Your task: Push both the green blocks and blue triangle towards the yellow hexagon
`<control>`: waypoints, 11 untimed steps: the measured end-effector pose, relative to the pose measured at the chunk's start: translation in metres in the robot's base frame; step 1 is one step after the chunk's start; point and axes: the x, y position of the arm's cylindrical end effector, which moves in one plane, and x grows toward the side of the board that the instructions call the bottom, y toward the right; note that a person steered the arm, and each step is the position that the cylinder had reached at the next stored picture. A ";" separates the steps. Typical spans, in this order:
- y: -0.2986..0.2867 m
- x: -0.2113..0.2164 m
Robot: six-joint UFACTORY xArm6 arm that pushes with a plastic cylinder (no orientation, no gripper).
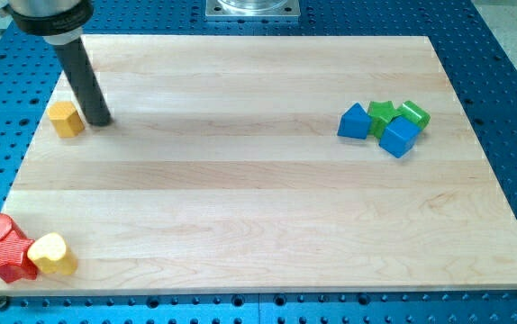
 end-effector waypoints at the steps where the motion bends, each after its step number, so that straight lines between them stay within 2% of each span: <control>1: 0.139 -0.034; 2: 0.282 -0.057; 3: 0.416 -0.054; 4: 0.434 -0.004; 6: 0.451 0.026; 9: 0.320 0.029; 11: 0.200 0.028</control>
